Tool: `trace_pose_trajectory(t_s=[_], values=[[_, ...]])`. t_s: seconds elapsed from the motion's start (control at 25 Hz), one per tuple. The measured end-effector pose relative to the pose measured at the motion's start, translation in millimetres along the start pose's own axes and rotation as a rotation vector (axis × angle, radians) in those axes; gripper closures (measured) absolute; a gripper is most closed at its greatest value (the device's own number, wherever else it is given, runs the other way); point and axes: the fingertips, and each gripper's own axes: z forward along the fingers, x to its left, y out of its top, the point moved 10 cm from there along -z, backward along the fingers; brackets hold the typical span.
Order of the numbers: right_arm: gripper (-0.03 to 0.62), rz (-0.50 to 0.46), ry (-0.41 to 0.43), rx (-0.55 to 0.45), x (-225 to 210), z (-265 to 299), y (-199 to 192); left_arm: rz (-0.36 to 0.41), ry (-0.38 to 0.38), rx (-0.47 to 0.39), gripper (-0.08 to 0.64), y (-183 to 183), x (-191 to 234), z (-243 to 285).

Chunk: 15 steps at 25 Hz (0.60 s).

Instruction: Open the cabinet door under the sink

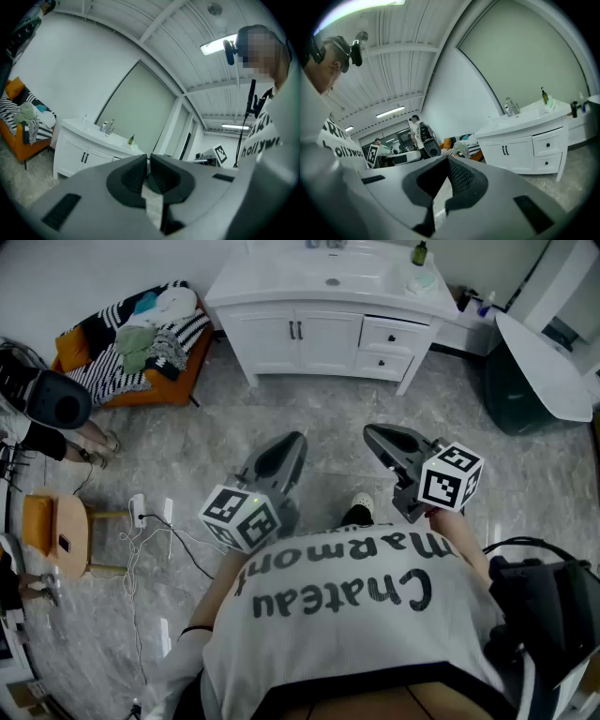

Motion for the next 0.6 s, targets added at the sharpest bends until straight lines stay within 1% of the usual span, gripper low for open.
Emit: trace_pose_trajectory(t_s=[0.2, 0.44, 0.52, 0.6], values=[[0.586, -0.009, -0.002, 0.013, 0, 0, -6, 0.007, 0.007, -0.004, 0.534, -1, 1, -2], [0.586, 0.004, -0.002, 0.009, 4, 1, -10, 0.007, 0.017, -0.006, 0.533, -2, 2, -11], [0.586, 0.0, 0.013, 0.0, 10, 2, -11, 0.007, 0.012, -0.021, 0.533, -1, 1, -18], [0.586, 0.008, 0.033, -0.021, 15, 4, -11, 0.009, 0.004, -0.055, 0.538, 2, 2, -25]])
